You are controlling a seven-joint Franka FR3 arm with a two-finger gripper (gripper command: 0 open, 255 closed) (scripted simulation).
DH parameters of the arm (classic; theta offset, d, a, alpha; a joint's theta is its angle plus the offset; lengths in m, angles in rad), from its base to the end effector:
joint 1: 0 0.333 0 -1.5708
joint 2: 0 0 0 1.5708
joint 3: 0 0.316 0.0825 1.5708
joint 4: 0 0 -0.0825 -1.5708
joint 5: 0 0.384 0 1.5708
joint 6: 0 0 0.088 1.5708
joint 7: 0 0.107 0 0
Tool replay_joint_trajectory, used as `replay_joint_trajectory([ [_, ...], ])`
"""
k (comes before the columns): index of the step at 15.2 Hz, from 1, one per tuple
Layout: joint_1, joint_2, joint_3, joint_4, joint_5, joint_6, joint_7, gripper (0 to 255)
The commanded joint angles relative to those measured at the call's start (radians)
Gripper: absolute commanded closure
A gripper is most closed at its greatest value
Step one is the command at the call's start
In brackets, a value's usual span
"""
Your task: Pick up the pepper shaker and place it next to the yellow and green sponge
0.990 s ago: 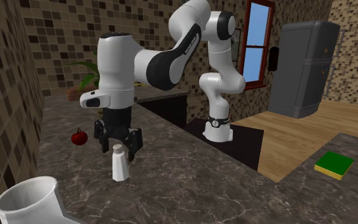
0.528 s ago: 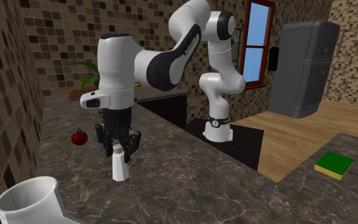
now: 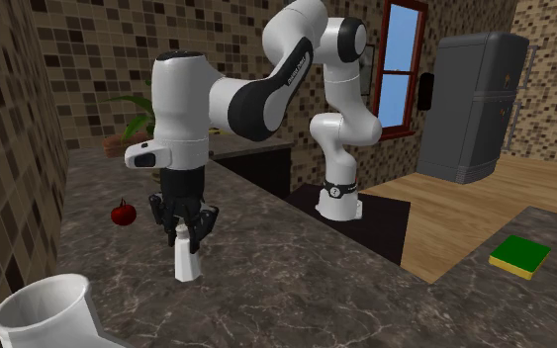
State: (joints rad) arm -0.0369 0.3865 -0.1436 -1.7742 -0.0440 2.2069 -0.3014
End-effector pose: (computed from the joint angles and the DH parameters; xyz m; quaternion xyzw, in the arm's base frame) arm 0.6438 -0.1112 0.3492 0.9956 0.0788 0.0134 0.0495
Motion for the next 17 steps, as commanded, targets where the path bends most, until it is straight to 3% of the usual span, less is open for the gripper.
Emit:
replay_joint_trajectory([
  [1, 0.0, 0.0, 0.0, 0.0, 0.0, 0.0, 0.0, 255],
  [17, 0.003, -0.076, -0.003, 0.111, -0.005, -0.187, -0.009, 255],
])
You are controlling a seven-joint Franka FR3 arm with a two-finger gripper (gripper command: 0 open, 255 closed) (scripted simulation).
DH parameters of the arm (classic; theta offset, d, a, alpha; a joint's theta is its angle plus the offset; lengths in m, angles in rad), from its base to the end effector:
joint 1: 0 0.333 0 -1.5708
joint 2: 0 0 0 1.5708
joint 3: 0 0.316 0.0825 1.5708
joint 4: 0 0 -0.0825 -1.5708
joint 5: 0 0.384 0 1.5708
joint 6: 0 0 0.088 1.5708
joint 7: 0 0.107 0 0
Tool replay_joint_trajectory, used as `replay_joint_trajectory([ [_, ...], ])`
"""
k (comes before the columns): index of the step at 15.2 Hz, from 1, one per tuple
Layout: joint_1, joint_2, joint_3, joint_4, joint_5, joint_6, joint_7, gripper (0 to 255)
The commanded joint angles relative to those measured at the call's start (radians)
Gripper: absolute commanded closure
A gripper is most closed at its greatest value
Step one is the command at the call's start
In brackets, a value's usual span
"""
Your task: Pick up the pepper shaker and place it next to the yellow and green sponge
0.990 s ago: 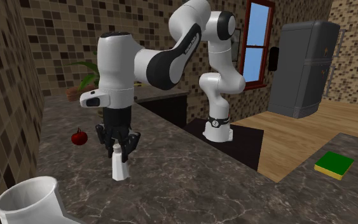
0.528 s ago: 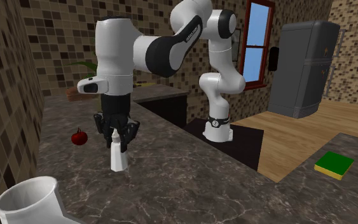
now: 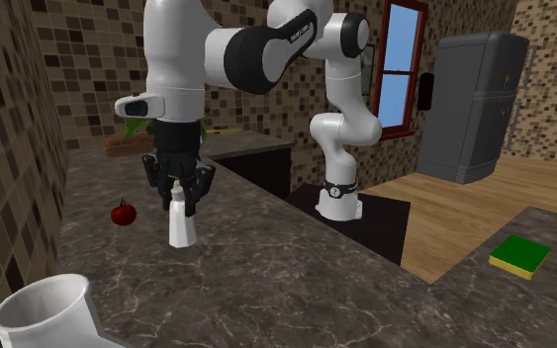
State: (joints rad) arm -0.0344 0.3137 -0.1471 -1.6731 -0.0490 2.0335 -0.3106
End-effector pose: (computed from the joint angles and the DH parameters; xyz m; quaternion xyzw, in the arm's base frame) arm 0.6436 -0.1119 0.4278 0.9956 0.0789 0.0132 0.0494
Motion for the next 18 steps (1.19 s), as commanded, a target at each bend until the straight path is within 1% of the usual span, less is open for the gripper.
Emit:
replay_joint_trajectory([
  [1, 0.001, -0.006, 0.0, 0.019, -0.001, -0.025, 0.0, 255],
  [10, 0.001, -0.025, -0.001, 0.113, -0.001, -0.139, -0.007, 255],
  [18, 0.0, -0.027, -0.002, 0.219, 0.001, -0.245, -0.014, 255],
])
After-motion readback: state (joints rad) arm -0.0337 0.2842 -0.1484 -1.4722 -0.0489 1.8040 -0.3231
